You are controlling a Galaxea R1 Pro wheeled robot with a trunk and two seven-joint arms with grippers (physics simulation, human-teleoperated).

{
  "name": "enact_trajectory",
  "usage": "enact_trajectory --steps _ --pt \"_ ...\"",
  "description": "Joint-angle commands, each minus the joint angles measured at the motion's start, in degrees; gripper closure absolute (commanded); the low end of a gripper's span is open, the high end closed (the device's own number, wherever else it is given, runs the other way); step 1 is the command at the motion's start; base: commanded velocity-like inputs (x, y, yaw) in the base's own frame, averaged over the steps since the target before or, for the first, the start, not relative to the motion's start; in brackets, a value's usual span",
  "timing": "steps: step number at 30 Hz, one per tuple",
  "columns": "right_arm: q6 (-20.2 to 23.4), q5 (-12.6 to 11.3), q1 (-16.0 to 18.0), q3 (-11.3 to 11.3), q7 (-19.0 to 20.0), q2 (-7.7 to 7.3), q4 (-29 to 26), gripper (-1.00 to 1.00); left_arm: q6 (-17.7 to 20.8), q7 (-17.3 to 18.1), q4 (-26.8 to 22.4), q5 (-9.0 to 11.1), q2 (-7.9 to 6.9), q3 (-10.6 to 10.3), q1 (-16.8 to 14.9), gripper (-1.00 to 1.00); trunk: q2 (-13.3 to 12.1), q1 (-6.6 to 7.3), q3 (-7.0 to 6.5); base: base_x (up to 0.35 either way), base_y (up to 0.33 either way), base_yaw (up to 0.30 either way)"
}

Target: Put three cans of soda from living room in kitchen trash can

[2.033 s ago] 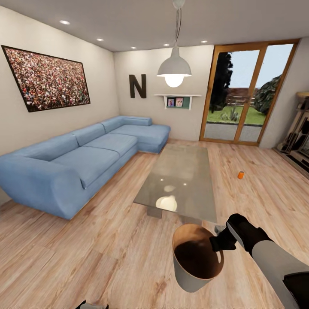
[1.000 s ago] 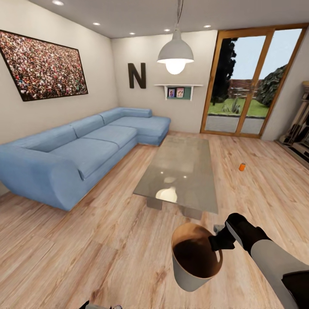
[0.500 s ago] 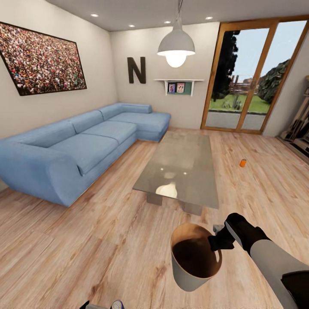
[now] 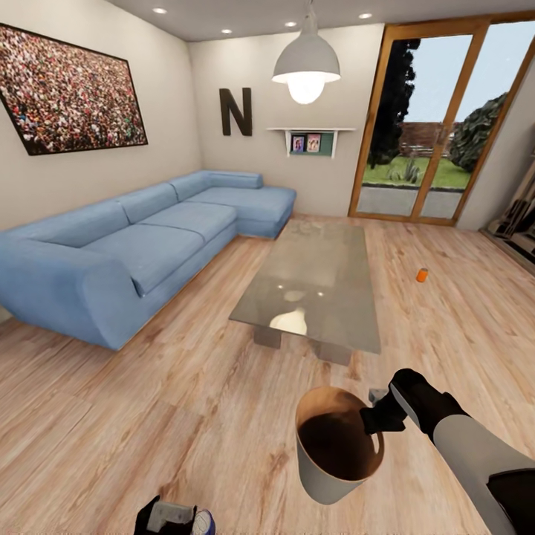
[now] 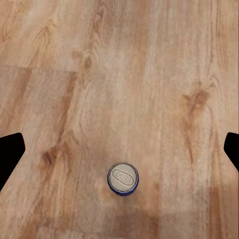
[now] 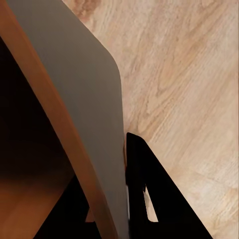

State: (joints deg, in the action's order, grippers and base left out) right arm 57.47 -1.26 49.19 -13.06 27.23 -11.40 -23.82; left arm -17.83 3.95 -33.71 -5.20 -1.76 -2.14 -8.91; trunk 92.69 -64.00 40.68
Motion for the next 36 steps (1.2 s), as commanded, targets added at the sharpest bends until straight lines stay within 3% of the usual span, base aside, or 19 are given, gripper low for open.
enact_trajectory --steps 1,5,9,12,31,36 --pt "0.3 -1.3 0.0 0.1 0.4 -0.02 0.0 1.0 0.3 0.0 0.1 0.0 0.0 0.0 -0.4 -1.0 0.4 -0.22 0.27 0.0 0.0 0.0" --pt "0.3 -1.3 0.0 0.1 0.4 -0.11 -0.1 1.0 3.2 0.0 -0.1 0.0 0.0 0.0 -2.4 -1.0 2.0 -1.1 1.33 0.0 0.0 0.0" --pt "0.3 -1.4 0.0 0.1 0.4 -0.31 -0.4 1.0 9.2 -0.1 0.3 0.0 0.0 -0.1 -6.8 -1.0 3.6 -1.98 2.4 0.0 0.0 0.0" --pt "0.3 -1.4 0.0 0.1 0.4 -0.3 -0.5 1.0 10.5 -0.1 0.3 -0.1 0.0 -0.2 -7.9 -1.0 4.8 -2.64 3.19 0.0 0.0 0.0" --pt "0.4 -1.3 0.0 0.1 0.4 -0.52 -1.0 1.0 7.1 0.0 5.0 -0.4 0.0 -0.4 -8.8 -1.0 12.5 -6.81 8.17 0.0 0.0 0.0" --pt "0.4 -1.3 0.0 0.1 0.4 -0.49 -1.6 1.0 7.0 0.0 5.0 -0.3 0.0 -0.4 -8.8 -1.0 12.5 -6.81 8.51 0.0 0.0 0.0"
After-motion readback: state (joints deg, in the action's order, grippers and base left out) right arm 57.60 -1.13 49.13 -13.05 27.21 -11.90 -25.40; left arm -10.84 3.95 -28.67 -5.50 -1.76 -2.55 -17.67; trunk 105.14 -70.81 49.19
